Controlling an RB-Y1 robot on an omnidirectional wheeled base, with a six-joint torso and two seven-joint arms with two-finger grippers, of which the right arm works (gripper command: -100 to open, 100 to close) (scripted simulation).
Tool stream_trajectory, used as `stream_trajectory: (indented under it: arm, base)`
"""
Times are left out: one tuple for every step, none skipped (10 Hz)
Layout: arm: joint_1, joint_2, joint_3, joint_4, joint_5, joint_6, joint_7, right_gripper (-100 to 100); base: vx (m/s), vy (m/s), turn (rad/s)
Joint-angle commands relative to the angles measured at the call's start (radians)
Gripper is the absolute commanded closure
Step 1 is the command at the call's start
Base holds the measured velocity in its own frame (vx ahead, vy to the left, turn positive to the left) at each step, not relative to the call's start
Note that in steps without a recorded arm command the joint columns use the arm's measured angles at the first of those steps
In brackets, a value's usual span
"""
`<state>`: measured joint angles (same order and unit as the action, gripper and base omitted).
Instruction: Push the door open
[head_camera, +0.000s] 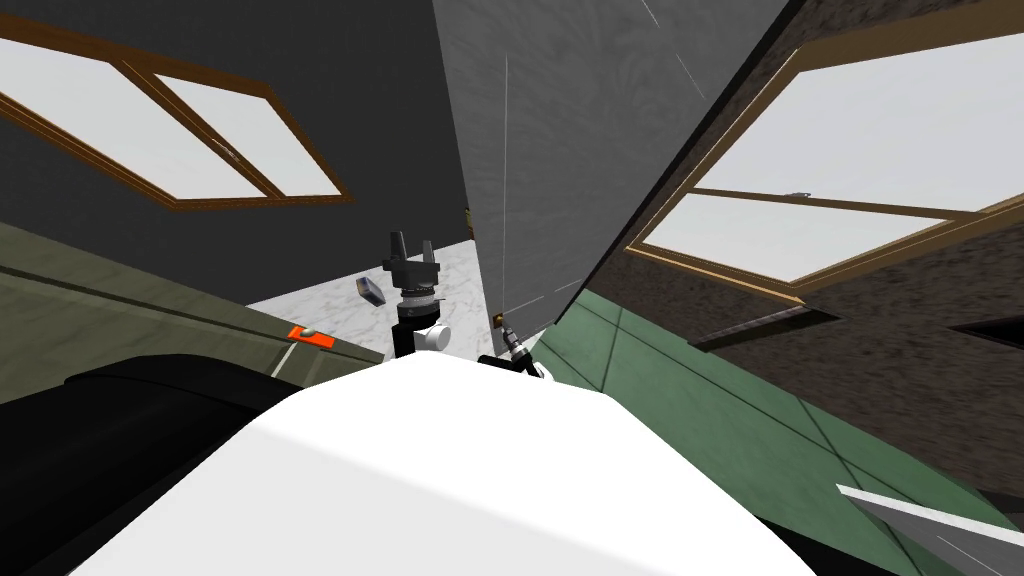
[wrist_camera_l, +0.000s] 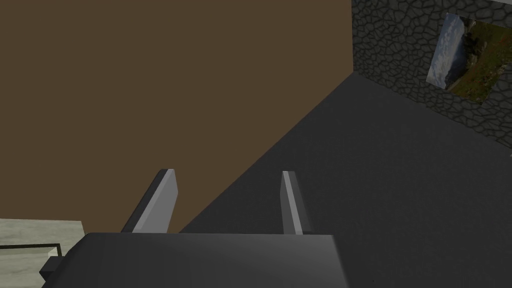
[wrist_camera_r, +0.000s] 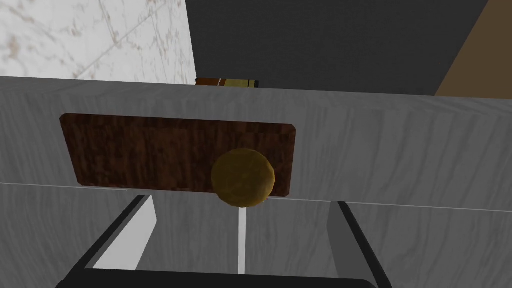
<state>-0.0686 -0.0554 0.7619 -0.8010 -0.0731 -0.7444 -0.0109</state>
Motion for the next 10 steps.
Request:
stream_trajectory:
  arm:
    - [-0.005, 0.014, -0.007, 0.004, 0.000, 0.005, 0.001, -100]
    - [-0.001, 0.006, -0.004, -0.003, 0.000, 0.005, 0.001, -100]
    - [-0.001, 0.006, -0.004, -0.003, 0.000, 0.005, 0.001, 100]
    - [-0.001, 0.006, -0.004, -0.003, 0.000, 0.005, 0.001, 100]
    - [-0.001, 0.006, -0.004, -0.003, 0.000, 0.005, 0.001, 100]
    - [-0.001, 0.006, -0.004, -0.003, 0.000, 0.005, 0.001, 100]
    - [-0.001, 0.006, -0.004, -0.003, 0.000, 0.005, 0.001, 100]
    - [-0.001, 0.006, -0.004, -0.003, 0.000, 0.005, 0.001, 100]
    - [-0.002, -0.001, -0.022, 0.002, -0.003, 0.005, 0.004, 100]
    - [-0.003, -0.004, -0.032, 0.005, -0.005, 0.004, 0.005, 100]
  base:
    - [0.178, 0.157, 0.021]
    - [0.082, 0.061, -0.009]
    - [-0.014, -0.008, -0.002]
    - [-0.028, -0.022, 0.016]
    - [-0.022, -0.019, 0.002]
    - [-0.016, -0.013, -0.006]
    - [-0.009, -0.007, -0.004]
    - [0.000, 0.000, 0.000]
    - [0.036, 0.085, -0.012]
    - [0.089, 0.138, -0.050]
